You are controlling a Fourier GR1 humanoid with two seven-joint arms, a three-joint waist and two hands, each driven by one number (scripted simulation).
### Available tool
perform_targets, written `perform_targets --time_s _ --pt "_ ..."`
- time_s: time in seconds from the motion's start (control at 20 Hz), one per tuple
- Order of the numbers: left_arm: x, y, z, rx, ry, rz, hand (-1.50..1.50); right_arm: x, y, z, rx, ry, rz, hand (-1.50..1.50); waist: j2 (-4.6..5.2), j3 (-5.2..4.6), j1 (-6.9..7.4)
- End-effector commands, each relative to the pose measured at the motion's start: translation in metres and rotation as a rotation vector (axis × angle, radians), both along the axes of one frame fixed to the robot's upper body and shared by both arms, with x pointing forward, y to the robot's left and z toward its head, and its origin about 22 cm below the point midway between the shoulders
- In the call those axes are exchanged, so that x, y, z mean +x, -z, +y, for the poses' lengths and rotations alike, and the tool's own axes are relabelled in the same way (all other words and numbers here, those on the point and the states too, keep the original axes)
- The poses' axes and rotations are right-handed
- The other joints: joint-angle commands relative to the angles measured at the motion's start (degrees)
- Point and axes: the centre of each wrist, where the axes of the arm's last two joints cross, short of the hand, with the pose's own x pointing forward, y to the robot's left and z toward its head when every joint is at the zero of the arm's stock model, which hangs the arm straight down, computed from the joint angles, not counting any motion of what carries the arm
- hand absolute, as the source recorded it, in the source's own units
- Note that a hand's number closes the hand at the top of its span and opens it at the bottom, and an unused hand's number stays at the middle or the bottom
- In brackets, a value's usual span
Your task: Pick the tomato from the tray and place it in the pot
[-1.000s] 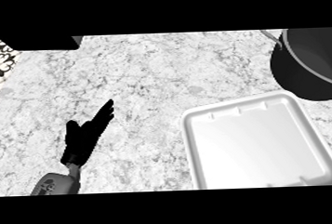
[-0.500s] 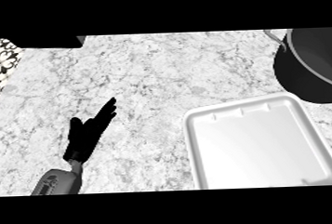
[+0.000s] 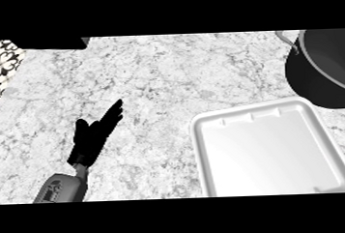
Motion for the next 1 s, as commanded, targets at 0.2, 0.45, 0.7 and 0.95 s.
perform_targets --time_s 0.2,0.45,0.7,0.95 --pt "-0.003 0.007 -0.014 -0.007 0.003 0.015 0.0 0.076 0.006 0.074 -0.171 -0.042 0.098 1.5 0.0 -0.1 -0.22" --pt "-0.006 0.004 0.001 -0.013 0.019 0.004 0.0 0.086 -0.005 0.08 -0.384 -0.006 0.129 1.5 0.4 -0.08 0.77" --pt "-0.001 -0.006 -0.003 -0.008 0.012 0.0 0.0 0.104 0.015 0.11 -0.643 0.054 0.192 1.5 0.16 -0.11 0.45" --pt "-0.006 0.002 0.005 -0.003 0.027 -0.017 0.0 0.112 0.046 0.131 -0.643 0.058 0.55 1.5 0.54 -0.14 1.22"
